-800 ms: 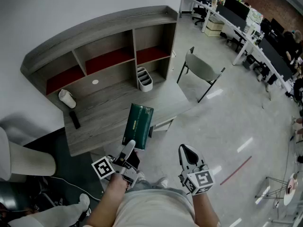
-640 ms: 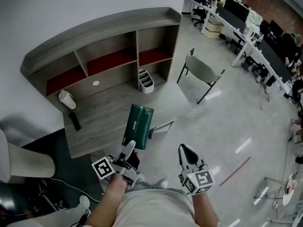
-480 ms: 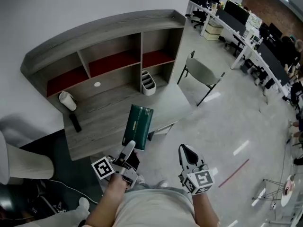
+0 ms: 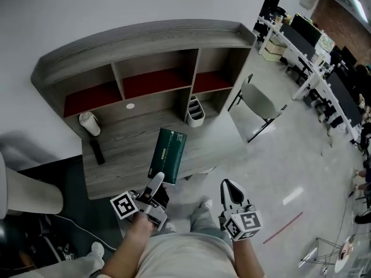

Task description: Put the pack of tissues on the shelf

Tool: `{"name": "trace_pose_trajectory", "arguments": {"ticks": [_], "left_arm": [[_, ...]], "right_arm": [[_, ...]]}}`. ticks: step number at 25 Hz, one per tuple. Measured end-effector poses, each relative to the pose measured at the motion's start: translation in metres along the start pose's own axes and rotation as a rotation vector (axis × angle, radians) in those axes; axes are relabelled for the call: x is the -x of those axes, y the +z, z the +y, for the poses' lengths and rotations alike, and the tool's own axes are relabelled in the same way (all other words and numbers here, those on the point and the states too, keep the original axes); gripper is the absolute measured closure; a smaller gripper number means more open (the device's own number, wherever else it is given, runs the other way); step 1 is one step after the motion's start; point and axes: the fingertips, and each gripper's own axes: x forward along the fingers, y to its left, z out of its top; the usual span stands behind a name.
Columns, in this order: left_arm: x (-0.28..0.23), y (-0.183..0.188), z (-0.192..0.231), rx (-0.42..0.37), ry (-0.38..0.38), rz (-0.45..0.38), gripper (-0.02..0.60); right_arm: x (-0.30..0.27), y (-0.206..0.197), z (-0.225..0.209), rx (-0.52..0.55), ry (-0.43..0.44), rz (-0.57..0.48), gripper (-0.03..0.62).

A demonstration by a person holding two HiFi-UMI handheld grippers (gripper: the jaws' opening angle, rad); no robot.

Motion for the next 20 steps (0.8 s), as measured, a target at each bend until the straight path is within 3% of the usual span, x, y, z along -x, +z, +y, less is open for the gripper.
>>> {"name": "trace_pose_trajectory", "arguments": {"ticks": [6, 11, 20], "left_arm": [[-0.036, 0.033, 0.019, -0.009, 0.029, -0.1, 0.238], [-0.084, 0.056, 0.022, -0.03, 0.047, -0.231, 0.238], [-0.161, 0.077, 0.025, -0.063, 0.082, -0.431, 0.238]], "right_arm": [[-0.069, 0.009, -0.026, -0.001, 0.103, 0.012, 0.566], [-0.133, 0.031, -0.065, 0.002, 0.234, 0.031, 0.566], [-0.206, 0.06, -0.133, 0.009, 0.412, 0.04, 0.566]]}}
